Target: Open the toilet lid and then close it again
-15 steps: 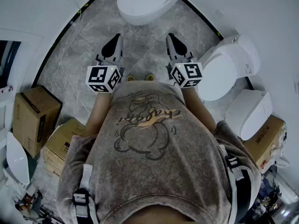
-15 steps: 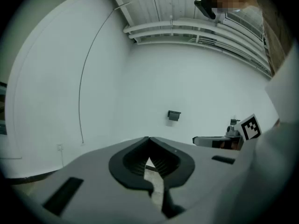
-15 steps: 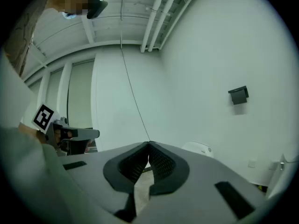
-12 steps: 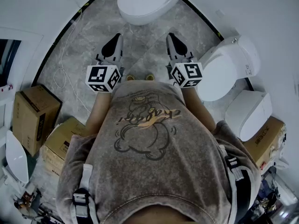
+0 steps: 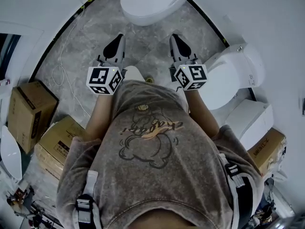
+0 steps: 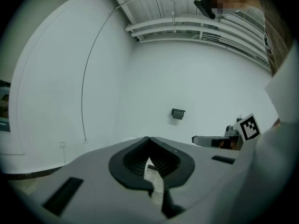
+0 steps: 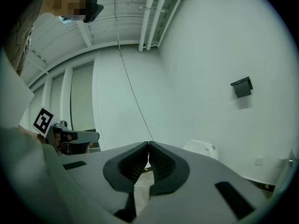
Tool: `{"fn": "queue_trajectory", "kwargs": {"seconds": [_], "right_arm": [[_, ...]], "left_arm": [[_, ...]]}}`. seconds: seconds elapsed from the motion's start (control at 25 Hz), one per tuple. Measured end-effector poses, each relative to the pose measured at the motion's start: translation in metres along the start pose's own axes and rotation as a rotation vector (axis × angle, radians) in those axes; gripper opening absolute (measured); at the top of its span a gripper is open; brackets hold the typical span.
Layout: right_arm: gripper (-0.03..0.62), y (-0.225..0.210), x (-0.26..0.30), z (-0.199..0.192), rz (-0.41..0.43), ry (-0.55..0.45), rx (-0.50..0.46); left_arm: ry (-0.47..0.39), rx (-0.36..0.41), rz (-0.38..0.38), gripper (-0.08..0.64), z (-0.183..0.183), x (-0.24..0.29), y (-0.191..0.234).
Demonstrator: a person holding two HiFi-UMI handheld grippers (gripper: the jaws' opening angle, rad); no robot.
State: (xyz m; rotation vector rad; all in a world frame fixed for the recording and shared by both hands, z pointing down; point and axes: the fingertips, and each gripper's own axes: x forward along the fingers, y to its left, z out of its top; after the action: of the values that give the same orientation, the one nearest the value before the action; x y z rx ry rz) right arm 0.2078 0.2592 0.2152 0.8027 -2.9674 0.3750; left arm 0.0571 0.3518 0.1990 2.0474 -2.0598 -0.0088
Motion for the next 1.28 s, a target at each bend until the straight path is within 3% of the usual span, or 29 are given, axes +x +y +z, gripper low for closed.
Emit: {"fn": "queue_trajectory", "kwargs": {"seconds": [0.36, 0.68, 0.92, 1.28], "right_arm": [[0.026, -0.032, 0.063, -0.023, 0.009, 0.031, 0.001], [0.026, -0.074, 0.149, -0.082, -0.013, 0.079, 0.02], [0.026, -0.107, 0.213, -0.158, -0.014, 0.138, 0.03], [0.026, -0.157, 0.285, -0.297, -0.046, 0.2, 0.038]], "left_arm": [[0.013, -0.008, -0.01, 0.009, -0.017, 0.07, 0.039], [0.059, -0.004, -0.016, 0.009, -0.066, 0.154, 0.104], [0.114, -0.02, -0.041, 0.009, -0.138, 0.214, 0.149], [0.193, -0.055, -0.054, 0.009, -0.284, 0.281, 0.207]]}}
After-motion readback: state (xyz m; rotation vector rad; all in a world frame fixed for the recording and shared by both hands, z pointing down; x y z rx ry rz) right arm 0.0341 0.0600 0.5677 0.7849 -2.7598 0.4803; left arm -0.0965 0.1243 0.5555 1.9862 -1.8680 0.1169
